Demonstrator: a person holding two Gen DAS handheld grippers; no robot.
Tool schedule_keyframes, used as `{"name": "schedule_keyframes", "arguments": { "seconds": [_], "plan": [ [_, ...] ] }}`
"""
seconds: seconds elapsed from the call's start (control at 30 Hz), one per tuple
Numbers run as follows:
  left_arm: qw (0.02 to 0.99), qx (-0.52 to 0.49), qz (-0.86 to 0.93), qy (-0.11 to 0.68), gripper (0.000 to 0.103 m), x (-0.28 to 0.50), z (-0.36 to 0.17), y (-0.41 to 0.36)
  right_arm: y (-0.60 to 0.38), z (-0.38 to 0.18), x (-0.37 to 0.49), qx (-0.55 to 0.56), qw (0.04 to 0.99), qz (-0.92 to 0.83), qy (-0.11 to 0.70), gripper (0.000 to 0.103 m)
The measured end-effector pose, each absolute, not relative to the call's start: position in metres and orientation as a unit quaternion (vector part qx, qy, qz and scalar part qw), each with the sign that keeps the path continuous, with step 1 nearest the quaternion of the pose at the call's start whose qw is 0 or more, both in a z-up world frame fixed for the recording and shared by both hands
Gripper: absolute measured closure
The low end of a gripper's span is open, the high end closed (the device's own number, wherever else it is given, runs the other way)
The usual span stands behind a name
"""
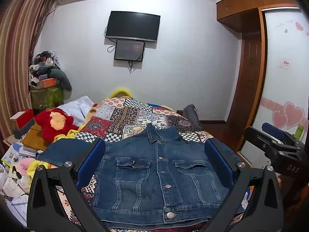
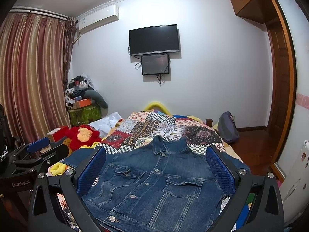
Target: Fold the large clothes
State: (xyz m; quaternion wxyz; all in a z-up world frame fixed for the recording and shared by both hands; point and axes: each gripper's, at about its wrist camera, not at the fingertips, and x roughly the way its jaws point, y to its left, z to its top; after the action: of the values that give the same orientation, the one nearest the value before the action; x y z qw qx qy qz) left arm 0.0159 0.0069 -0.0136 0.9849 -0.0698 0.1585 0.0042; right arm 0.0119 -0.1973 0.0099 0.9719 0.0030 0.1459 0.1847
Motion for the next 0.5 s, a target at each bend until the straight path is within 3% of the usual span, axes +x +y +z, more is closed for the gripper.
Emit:
{"name": "schedule_keyframes", "arguments": {
  "seconds": [0.5],
  "plan": [
    [0.984, -0.072, 0.005, 0.163, 0.0, 0.017, -0.0139, 0.0073, -0.2003, 0.0075, 0.0157, 0.008, 0.971, 0.186, 0.147, 0.0]
  ]
}}
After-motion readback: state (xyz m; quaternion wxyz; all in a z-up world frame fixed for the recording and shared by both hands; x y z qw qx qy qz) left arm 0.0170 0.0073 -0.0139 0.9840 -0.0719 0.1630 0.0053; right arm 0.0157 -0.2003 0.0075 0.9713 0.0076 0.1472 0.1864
